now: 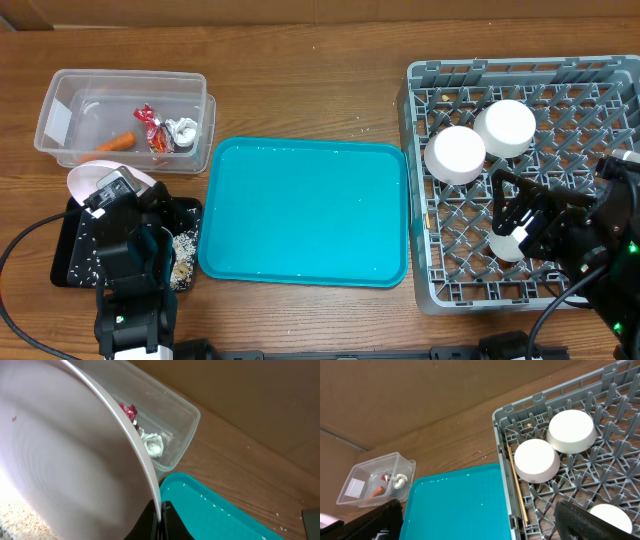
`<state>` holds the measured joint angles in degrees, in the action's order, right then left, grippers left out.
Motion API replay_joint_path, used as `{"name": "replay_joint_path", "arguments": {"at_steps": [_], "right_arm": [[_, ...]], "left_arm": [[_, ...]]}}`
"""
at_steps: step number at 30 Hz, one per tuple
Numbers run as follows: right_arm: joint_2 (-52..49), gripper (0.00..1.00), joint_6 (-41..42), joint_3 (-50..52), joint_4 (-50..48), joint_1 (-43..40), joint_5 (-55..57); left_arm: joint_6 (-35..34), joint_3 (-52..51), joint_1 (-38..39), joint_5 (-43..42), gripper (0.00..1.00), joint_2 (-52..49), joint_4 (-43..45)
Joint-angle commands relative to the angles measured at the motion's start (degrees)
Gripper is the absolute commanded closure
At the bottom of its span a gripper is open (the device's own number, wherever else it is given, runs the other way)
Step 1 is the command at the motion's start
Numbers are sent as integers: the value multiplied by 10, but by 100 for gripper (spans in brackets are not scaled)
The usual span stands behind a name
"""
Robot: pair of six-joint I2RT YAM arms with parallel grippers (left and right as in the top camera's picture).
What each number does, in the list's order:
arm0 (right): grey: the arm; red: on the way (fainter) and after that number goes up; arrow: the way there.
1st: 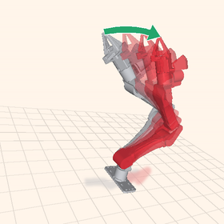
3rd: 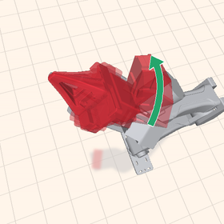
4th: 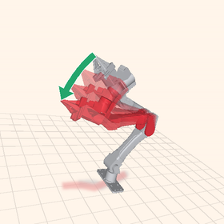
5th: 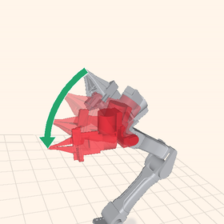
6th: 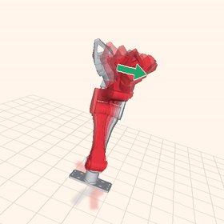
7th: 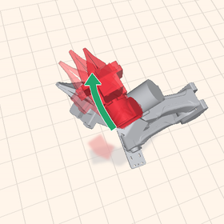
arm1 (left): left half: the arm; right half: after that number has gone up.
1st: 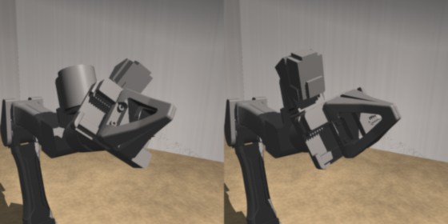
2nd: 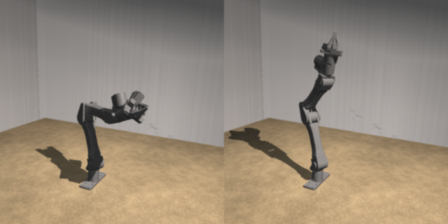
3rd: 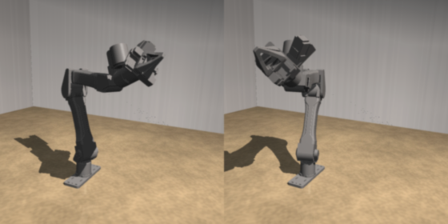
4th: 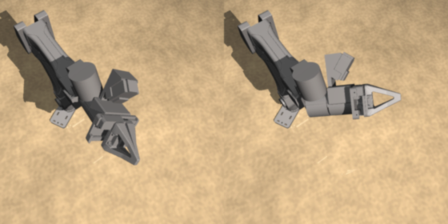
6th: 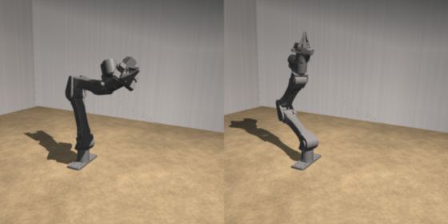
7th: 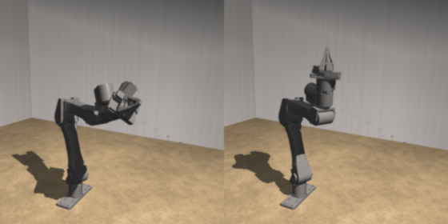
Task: Sort waste into correct bins and load items into the dishwasher
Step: 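Tilt the plate with the left gripper to dump rice onto black tray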
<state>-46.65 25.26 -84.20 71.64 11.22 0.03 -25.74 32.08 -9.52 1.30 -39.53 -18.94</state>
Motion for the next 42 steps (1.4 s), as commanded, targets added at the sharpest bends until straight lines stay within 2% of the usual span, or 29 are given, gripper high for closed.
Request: {"name": "replay_joint_path", "arguments": {"at_steps": [1, 5, 7, 8, 9, 11, 12, 13, 16, 18, 19, 20, 22, 24, 25, 27, 29, 30, 32, 33, 34, 35, 36, 37, 38, 39, 40, 41, 42], "right_arm": [[3, 0, -1, -5, -1, -4, 3], [3, 0, -1, -5, -1, -4, 3], [2, 0, -1, -5, -1, -4, 3], [2, 0, -1, -5, -1, -4, 3], [3, 0, -1, -5, -1, -4, 3], [2, 0, -1, -5, -1, -4, 3], [3, 0, -1, -5, -1, -4, 3], [3, 0, -1, -5, -1, -4, 3], [2, 0, -1, -5, -1, -4, 3], [2, 0, -1, -5, -1, -4, 3], [2, 0, -1, -5, -1, -4, 3], [3, 0, -1, -5, -1, -4, 3], [3, 0, -1, -5, -1, -4, 3], [2, 0, -1, -5, -1, -4, 3], [2, 0, -1, -5, -1, -4, 3], [2, 0, -1, -5, -1, -4, 3], [2, 0, -1, -5, -1, -4, 3], [3, 0, -1, -5, -1, -4, 3], [3, 0, -1, -5, -1, -4, 3], [3, 0, -1, -5, -1, -4, 3], [3, 0, -1, -5, -1, -4, 3], [2, 0, -1, -5, -1, -4, 3], [2, 0, -1, -5, -1, -4, 3], [2, 0, -1, -5, -1, -4, 3], [2, 0, -1, -5, -1, -4, 3], [3, 0, -1, -5, -1, -4, 3], [2, 0, -1, -5, -1, -4, 3], [2, 0, -1, -5, -1, -4, 3], [3, 0, -1, -5, -1, -4, 3]], "left_arm": [[41, -9, -8, -18, 96, 8, 10], [101, -10, -10, -17, 96, -1, 40], [84, -7, -10, -117, 96, 3, 18], [108, -9, -8, -143, 96, 3, 19], [143, -14, -8, -105, 96, -1, 25], [86, -16, -12, 5, 96, -7, 23], [39, -12, -14, -13, 96, -4, 6], [56, -10, -14, -87, 96, -2, 0], [64, -10, -14, -55, 96, -1, 3], [40, -4, -14, -102, 96, 5, -23], [72, -6, -12, -104, 96, 6, -19], [113, -8, -12, -65, 96, 5, -11], [80, -6, -16, 26, 96, 3, -10], [71, -1, -16, -32, 96, 7, -21], [109, -3, -16, -43, 96, 5, -11], [117, -5, -16, -5, 96, -2, 6], [94, 2, -16, -98, 96, 1, -24], [139, 1, -16, -127, 96, 0, -24], [191, -1, -17, -50, 96, -10, 3], [135, 1, -18, -26, 96, -11, 5], [76, 6, -17, -57, 96, -10, -2], [105, 7, -14, -158, 96, -10, 16], [154, 7, -14, -136, 96, -13, 37], [117, 7, -14, -66, 96, -14, 54], [64, 8, -14, -96, 96, -12, 49], [67, 8, -13, -148, 96, -12, 46], [115, 8, -13, -169, 96, -14, 47], [155, 8, -13, -125, 96, -16, 49], [144, 8, -16, -49, 96, -16, 54]]}}
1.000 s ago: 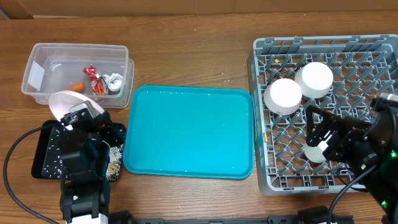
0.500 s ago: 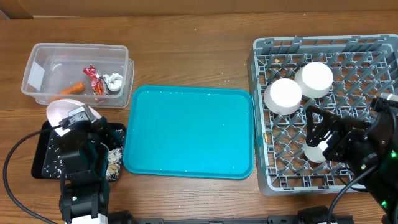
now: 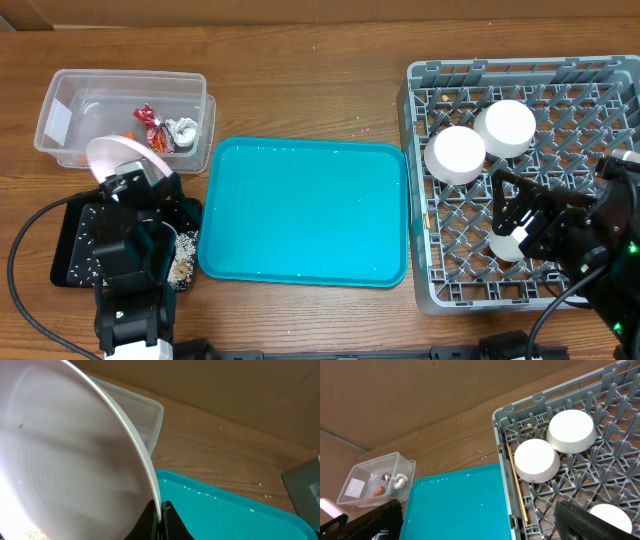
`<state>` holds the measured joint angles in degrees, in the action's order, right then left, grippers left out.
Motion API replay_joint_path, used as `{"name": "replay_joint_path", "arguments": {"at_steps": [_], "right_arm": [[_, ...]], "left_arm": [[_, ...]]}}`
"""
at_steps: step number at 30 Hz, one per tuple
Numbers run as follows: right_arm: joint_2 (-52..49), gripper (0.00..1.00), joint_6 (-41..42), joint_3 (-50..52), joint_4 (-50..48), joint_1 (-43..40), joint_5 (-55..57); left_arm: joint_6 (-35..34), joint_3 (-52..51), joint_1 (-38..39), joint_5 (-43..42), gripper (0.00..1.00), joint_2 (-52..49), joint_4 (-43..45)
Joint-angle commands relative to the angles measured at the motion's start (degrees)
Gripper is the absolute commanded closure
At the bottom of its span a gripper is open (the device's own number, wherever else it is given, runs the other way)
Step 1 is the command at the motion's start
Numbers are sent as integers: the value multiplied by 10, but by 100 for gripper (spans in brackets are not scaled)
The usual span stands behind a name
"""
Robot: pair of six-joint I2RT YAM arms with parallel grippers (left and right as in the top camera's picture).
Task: Sort waste into correct bins and load items into the dishwasher
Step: 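Tilt the plate with the left gripper to dump rice onto black tray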
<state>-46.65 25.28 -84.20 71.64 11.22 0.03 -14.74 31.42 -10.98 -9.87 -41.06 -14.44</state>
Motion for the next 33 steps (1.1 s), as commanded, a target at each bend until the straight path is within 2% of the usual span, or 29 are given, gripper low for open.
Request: {"name": "replay_joint_path", "arguments": {"at_steps": [1, 2, 5, 6, 8, 9, 10, 11, 12, 13, 14, 15, 16, 17, 18, 19, 22, 26, 28, 31, 33], "right_arm": [[3, 0, -1, -5, -1, -4, 3], [2, 0, -1, -5, -1, -4, 3], [2, 0, -1, -5, -1, -4, 3], [2, 0, -1, -5, -1, -4, 3], [2, 0, -1, -5, -1, -4, 3], [2, 0, -1, -5, -1, -4, 3], [2, 0, -1, -5, -1, -4, 3], [3, 0, -1, -5, -1, -4, 3], [3, 0, -1, -5, -1, -4, 3], [2, 0, -1, -5, -1, -4, 3], [2, 0, -1, -5, -1, -4, 3], [2, 0, -1, -5, -1, -4, 3], [3, 0, -1, -5, -1, -4, 3], [2, 0, -1, -5, -1, -4, 3], [3, 0, -1, -5, -1, -4, 3], [3, 0, -1, -5, -1, -4, 3], [3, 0, -1, -5, -1, -4, 3], [2, 0, -1, -5, -1, -4, 3], [2, 0, -1, -5, -1, -4, 3], [2, 0, -1, -5, -1, -4, 3], [3, 0, -1, -5, -1, -4, 3]], "left_arm": [[-17, 15, -4, 111, 96, -1, 10], [-60, 16, -5, 92, 96, 2, 4], [-46, 16, -1, -94, 96, 7, -34], [-42, 16, -1, -74, 96, 7, -35], [-35, 16, -4, 43, 96, 7, -30], [-59, 16, -5, 62, 96, 6, -34], [-84, 17, -6, 4, 96, 10, -51], [-59, 16, -4, -73, 96, 14, -59], [-9, 15, -3, -90, 96, 14, -56], [49, 15, -4, -49, 96, 14, -44], [54, 15, -7, 19, 96, 14, -27], [3, 17, -10, 63, 96, 15, -19], [-43, 22, -11, 37, 96, 18, -34], [-55, 25, -10, -27, 96, 21, -48], [-34, 24, -5, -105, 96, 21, -50], [-5, 24, -3, -127, 96, 20, -47], [24, 25, -3, -88, 96, 21, -21], [-5, 25, 4, -160, 96, 21, 10], [-10, 25, 7, -168, 96, 21, 9], [2, 25, 6, -180, 96, 21, -36], [22, 25, 6, -148, 96, 21, -71]]}}
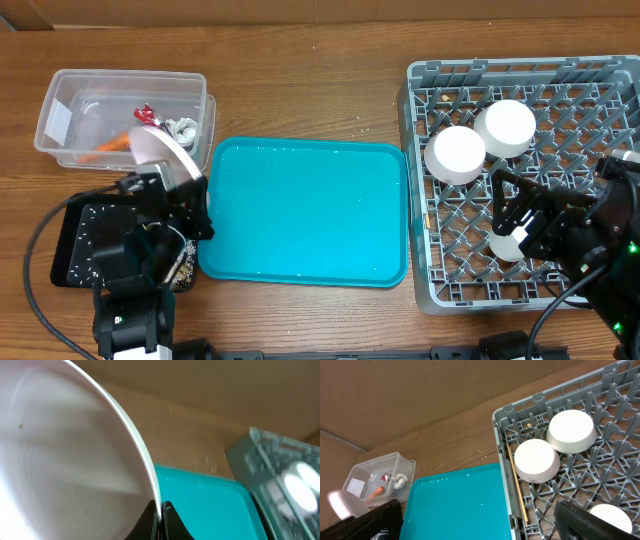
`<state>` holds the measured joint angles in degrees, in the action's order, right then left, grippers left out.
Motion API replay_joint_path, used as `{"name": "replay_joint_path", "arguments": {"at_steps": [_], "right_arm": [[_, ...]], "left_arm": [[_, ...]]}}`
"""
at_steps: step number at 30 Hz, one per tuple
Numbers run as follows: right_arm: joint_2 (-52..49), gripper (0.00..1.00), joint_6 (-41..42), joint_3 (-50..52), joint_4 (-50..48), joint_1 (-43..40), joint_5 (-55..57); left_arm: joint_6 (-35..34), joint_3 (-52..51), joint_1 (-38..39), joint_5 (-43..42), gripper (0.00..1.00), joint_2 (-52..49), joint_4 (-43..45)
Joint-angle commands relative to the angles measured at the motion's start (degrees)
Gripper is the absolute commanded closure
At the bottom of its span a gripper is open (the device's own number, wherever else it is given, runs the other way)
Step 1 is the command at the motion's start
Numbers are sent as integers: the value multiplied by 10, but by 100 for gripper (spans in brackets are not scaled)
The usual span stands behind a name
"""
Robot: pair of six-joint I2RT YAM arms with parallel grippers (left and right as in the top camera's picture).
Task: Sort waste into correct bins and load items into the dishwasher
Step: 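Tilt the plate with the left gripper to dump rice onto black tray, then swing the emptied plate up and right toward the dish rack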
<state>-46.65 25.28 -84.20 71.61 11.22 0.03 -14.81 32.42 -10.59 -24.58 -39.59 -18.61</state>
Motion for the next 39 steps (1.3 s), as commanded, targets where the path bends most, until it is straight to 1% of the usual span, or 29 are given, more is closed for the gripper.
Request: {"name": "replay_joint_path", "arguments": {"at_steps": [1, 3, 4, 7, 8, 9, 10, 11, 13, 16, 17, 21, 23, 24, 27, 31, 34, 39], "right_arm": [[2, 0, -1, -5, -1, -4, 3], [3, 0, -1, -5, -1, -4, 3], [2, 0, -1, -5, -1, -4, 3], [3, 0, -1, -5, -1, -4, 3], [3, 0, -1, -5, -1, -4, 3], [2, 0, -1, -5, -1, -4, 3], [2, 0, -1, -5, -1, -4, 3], [2, 0, -1, -5, -1, -4, 3], [3, 0, -1, -5, -1, -4, 3], [3, 0, -1, -5, -1, -4, 3], [2, 0, -1, -5, -1, -4, 3], [3, 0, -1, -5, -1, -4, 3], [3, 0, -1, -5, -1, -4, 3], [2, 0, -1, -5, -1, -4, 3], [2, 0, -1, -5, -1, -4, 3], [2, 0, -1, -5, -1, -4, 3], [2, 0, -1, -5, -1, -4, 3], [2, 0, -1, -5, -1, -4, 3]], "left_arm": [[21, 15, 1, 27, 96, 6, -38], [16, 15, 1, 27, 96, 6, -30], [2, 15, 1, 10, 96, 6, -18], [-68, 15, 1, -64, 96, 6, 26], [-95, 15, 1, -96, 96, 6, 58], [-104, 15, 1, -114, 96, 6, 80], [-113, 15, 1, -141, 96, 6, 136], [-124, 15, 1, -145, 96, 4, 160], [-192, 15, 1, -158, 96, -9, 216], [-284, 15, 4, -227, 96, -59, 330], [-309, 15, 6, -243, 96, -81, 371], [-446, 25, 28, -282, 96, -207, 591], [-509, 54, 47, -308, 96, -285, 702], [-533, 75, 59, -320, 96, -322, 740], [-581, 153, 101, -357, 96, -425, 802], [-613, 289, 171, -408, 96, -552, 832], [-619, 380, 221, -408, 96, -627, 834], [-623, 501, 297, -377, 96, -732, 833]]}}
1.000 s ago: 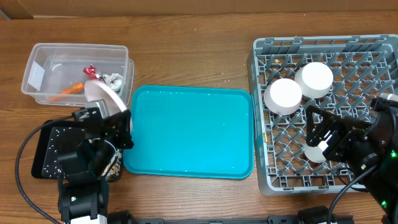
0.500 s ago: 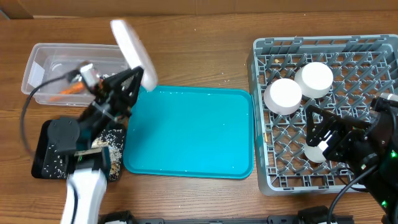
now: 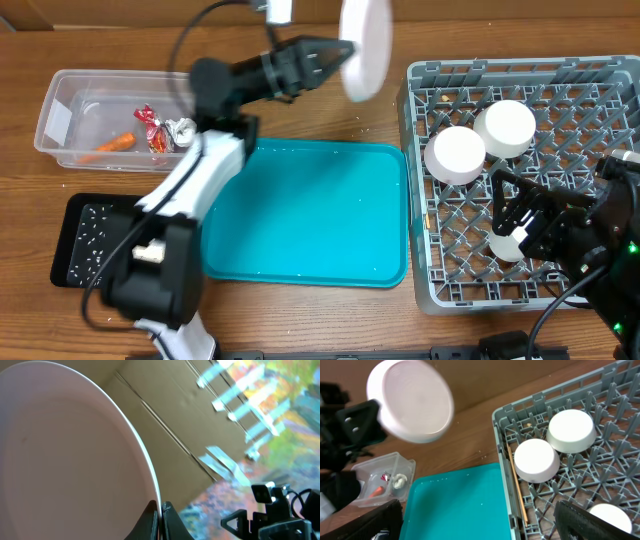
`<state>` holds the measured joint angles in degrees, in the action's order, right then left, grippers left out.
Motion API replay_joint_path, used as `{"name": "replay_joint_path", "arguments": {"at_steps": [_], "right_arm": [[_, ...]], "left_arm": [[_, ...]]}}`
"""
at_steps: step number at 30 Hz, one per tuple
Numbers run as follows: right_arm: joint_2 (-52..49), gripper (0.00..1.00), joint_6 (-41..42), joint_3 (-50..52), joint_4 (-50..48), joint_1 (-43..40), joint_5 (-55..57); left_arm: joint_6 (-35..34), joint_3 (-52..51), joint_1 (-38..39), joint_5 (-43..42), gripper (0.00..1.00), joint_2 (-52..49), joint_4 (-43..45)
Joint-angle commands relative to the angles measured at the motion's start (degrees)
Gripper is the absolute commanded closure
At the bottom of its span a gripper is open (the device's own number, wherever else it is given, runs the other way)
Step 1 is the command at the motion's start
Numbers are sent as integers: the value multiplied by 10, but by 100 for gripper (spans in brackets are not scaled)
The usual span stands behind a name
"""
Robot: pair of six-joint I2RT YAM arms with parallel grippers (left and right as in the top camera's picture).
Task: Sort waste into correct bins and load items into the dishwasher
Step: 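Swing the emptied plate up and right toward the dish rack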
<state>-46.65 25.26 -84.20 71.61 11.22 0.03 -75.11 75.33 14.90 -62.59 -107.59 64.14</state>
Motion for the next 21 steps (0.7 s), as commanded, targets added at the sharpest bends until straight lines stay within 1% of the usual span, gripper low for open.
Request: {"name": "replay_joint_path", "arguments": {"at_steps": [1, 4, 8, 10, 13, 19, 21], "right_arm": [[2, 0, -1, -5, -1, -4, 3], [3, 0, -1, -5, -1, -4, 3], [2, 0, -1, -5, -1, -4, 3], [2, 0, -1, -5, -1, -4, 3], [2, 0, -1, -5, -1, -4, 3], [2, 0, -1, -5, -1, -4, 3], [3, 0, -1, -5, -1, -4, 3]], "left_arm": [[-26, 86, 55, 14, 96, -69, 5], [-56, 117, 102, 54, 96, -123, 5], [-72, 123, 150, 90, 96, -163, 7], [-78, 123, 170, 97, 96, -177, 27], [-78, 123, 194, 108, 96, -187, 50], [-80, 123, 225, 121, 96, -187, 49], [-90, 123, 237, 122, 96, -187, 47]]}}
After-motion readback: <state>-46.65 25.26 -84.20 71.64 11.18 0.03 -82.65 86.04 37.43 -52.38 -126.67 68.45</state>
